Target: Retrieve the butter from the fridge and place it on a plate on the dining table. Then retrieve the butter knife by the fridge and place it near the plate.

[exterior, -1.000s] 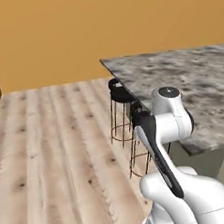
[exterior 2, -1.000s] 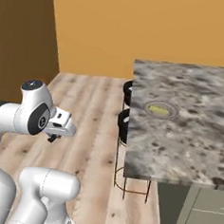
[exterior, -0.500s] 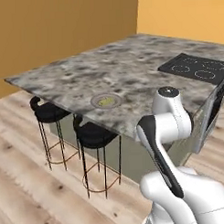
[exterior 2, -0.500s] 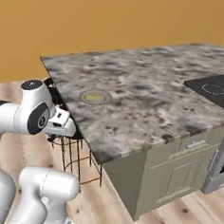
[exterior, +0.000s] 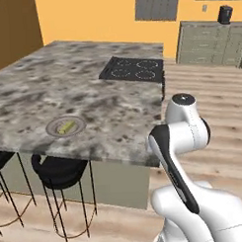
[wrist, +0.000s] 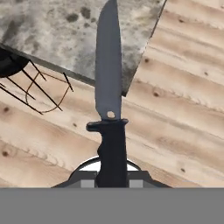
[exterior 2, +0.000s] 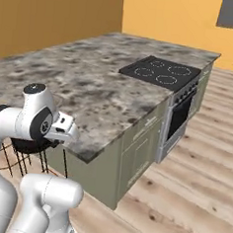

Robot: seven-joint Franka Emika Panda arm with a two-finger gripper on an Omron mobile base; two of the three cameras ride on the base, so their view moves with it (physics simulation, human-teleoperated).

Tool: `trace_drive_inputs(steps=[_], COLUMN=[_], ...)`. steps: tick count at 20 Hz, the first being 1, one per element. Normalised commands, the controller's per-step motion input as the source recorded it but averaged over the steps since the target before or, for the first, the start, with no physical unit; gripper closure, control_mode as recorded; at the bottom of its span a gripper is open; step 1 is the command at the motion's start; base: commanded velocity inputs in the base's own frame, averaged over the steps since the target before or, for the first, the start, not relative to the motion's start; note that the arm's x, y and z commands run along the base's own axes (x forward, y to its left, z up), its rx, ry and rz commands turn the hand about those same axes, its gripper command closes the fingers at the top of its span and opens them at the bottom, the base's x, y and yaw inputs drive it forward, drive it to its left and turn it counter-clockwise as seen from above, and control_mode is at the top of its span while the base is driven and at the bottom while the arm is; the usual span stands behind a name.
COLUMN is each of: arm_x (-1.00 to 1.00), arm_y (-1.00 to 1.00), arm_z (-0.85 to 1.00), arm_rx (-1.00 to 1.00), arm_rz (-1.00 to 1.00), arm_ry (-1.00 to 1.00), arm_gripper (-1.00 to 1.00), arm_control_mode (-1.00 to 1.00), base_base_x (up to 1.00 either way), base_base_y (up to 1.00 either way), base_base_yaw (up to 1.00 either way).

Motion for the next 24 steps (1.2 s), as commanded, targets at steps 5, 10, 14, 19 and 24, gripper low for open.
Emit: trace_drive_inputs(steps=[5, 10, 14, 19, 24], arm_x=[0.0, 0.0, 0.0, 0.0, 0.0], arm_y=[0.0, 0.0, 0.0, 0.0, 0.0], arm_z=[0.0, 0.0, 0.0, 0.0, 0.0], arm_rx=[0.0, 0.0, 0.0, 0.0, 0.0], arm_rz=[0.0, 0.0, 0.0, 0.0, 0.0], arm_ry=[0.0, 0.0, 0.0, 0.0, 0.0], arm_gripper=[1.0, 1.0, 1.0, 1.0, 1.0], arm_control_mode=[1.0, 1.0, 1.0, 1.0, 1.0], base_base_x=[-0.14, -0.2, -0.21, -0.08, 0.21], base_base_y=[0.85, 1.0, 1.0, 0.63, 0.03], base_base_yaw=[-0.61, -0.52, -0.43, -0.16, 0.0])
